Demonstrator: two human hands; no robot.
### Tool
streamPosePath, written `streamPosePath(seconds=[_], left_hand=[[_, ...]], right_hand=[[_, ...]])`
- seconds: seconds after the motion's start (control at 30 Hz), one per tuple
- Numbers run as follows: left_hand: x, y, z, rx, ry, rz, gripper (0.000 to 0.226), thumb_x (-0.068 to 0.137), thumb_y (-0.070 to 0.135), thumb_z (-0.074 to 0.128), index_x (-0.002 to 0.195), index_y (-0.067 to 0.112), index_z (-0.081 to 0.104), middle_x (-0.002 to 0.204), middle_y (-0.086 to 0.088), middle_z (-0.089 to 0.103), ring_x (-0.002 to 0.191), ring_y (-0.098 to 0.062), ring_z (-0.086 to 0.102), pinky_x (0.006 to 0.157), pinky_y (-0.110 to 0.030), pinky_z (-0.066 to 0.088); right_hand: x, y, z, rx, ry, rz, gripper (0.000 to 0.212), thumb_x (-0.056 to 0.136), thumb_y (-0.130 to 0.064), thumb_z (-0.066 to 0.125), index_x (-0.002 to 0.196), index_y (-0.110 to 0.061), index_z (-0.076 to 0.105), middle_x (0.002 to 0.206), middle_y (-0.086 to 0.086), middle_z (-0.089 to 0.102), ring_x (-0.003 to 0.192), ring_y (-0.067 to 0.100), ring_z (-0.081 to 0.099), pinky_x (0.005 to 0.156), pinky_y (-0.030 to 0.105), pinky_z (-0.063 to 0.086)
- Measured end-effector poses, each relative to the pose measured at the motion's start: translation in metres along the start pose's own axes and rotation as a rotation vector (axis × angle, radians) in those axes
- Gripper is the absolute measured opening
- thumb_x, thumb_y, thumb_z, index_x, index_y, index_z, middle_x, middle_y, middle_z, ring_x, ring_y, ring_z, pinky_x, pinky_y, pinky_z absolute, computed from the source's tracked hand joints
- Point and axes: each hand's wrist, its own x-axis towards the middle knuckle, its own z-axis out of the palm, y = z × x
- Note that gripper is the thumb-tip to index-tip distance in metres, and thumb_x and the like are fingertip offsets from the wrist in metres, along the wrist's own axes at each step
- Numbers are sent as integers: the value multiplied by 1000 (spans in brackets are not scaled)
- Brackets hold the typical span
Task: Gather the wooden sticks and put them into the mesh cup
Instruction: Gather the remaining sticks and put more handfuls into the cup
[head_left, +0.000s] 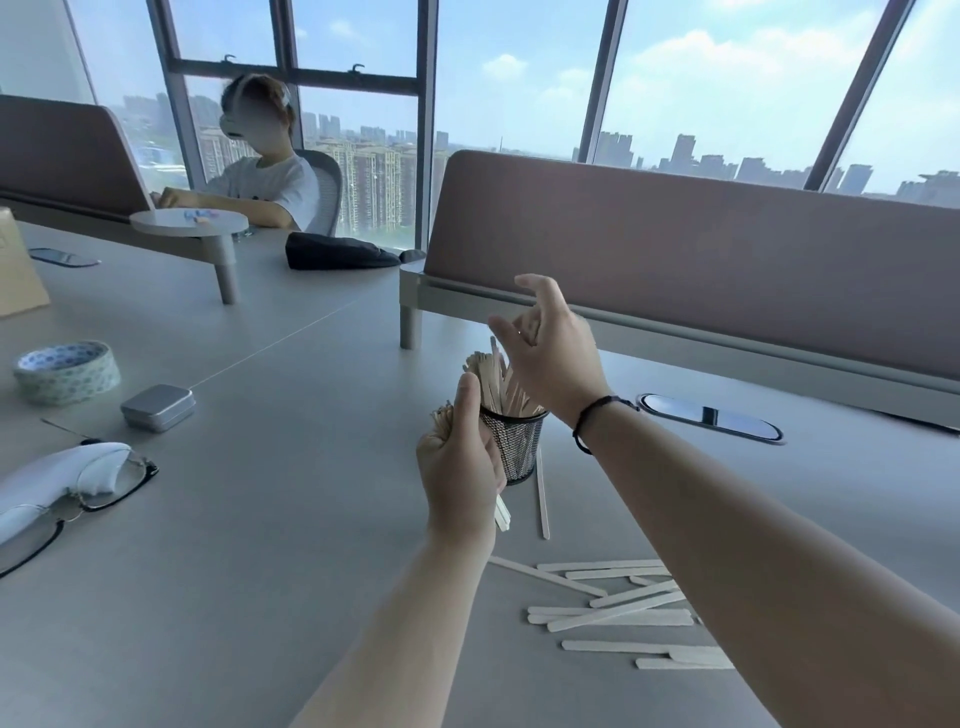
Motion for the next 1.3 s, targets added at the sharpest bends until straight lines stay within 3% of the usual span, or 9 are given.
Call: streamPosePath(seconds=[0.17,0.3,0.4,0.7,0.8,0.97,1.13,1.23,1.3], left_hand=[[1,-3,-2,25,-2,7,63,97,43,61,51,22,22,44,1,16,34,-15,17,41,-21,16],[2,-3,-2,28,4,1,64,97,43,60,50,22,22,44,2,16,35,-16,17,42,-21,15],[2,-2,-3,35,9,11,65,97,42,59,48,21,22,43,2,16,34,-16,16,41,-21,16],[3,-6,-2,52,1,5,66,97,44,59,46,23,23,40,4,17,33,-16,17,41,-22,15],[4,-2,-2,15,-14,16,65,98,44,56,48,23,21,40,5,15,31,-14,15,40,-19,14],[7,19,6,-37,10,53,65,96,54,54,47,25,23,42,5,16,35,-13,13,45,-25,10],[36,47,53,-23,-14,162,61,97,58,50,55,21,25,42,2,20,36,-15,17,42,-22,17],[63,47,75,202,0,192,63,93,65,51,59,18,28,46,-4,29,36,-20,30,41,-25,30],[77,39,80,397,17,207,65,89,71,48,60,14,35,49,-5,40,41,-23,42,47,-32,42]], right_hand=[[8,8,-2,-74,38,22,21,95,-20,53,114,-16,62,81,-2,72,81,23,66,69,35,52],[8,13,7,-334,-237,83,30,94,-27,40,81,-9,60,77,9,67,81,36,61,63,39,48],[5,12,9,-411,-428,126,49,96,-49,27,87,-18,64,93,0,68,90,27,59,67,35,41],[4,5,1,-378,-571,77,54,103,-52,27,135,-18,52,138,5,59,128,26,50,101,41,42],[5,4,-8,-205,-397,106,48,101,-55,32,127,-25,59,120,0,69,112,21,61,84,33,43],[-25,9,-45,319,1,296,35,102,-39,45,68,-32,53,59,-20,51,63,2,46,65,26,36],[-110,56,-77,189,-25,391,12,94,-32,64,100,-28,73,100,-17,72,101,5,66,91,28,50],[-160,69,-101,86,-53,414,9,94,-30,65,91,-37,69,95,-25,71,76,0,65,68,9,46],[-182,71,-114,53,-60,427,10,93,-27,65,90,-36,69,97,-26,69,44,0,56,52,10,43]])
